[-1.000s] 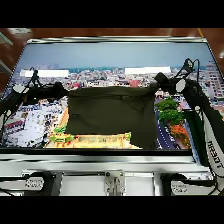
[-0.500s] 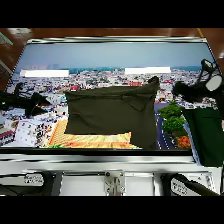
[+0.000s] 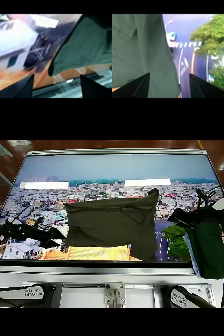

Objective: Fold the shirts.

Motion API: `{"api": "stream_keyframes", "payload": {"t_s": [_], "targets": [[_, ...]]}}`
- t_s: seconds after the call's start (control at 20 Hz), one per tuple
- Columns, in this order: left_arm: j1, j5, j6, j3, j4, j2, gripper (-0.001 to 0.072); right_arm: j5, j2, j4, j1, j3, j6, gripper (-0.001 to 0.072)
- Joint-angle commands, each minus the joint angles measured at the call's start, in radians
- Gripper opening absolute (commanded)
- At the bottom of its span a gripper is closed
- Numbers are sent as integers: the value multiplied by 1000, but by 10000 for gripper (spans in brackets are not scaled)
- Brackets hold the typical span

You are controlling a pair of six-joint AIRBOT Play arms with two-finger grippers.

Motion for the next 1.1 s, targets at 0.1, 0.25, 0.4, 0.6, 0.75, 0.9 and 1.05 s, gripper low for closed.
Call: {"api": "stream_keyframes", "payload": {"t_s": [0.1, 0.25, 0.4, 0.6, 0.75, 0.9, 1.05], "targets": [[-69, 104, 21, -40, -71, -21, 643, -19, 1, 14, 2, -13, -5, 597], [-119, 145, 18, -40, -122, -29, 430, -20, 1, 14, 2, -16, 11, 597], [-176, 144, 28, -39, -125, -42, 50, 24, -32, 15, 3, -52, 13, 597], [-186, 122, 71, -38, -124, -25, 40, 36, -136, 43, 3, -118, 11, 597], [-162, 121, 87, -38, -124, 29, 40, 18, -229, 147, 3, -124, -21, 597], [-144, 118, 89, -39, -124, 78, 40, -36, -307, 244, 3, -124, -25, 597], [-146, 118, 88, -39, -125, 91, 40, -58, -361, 268, 34, -124, -39, 596]]}}
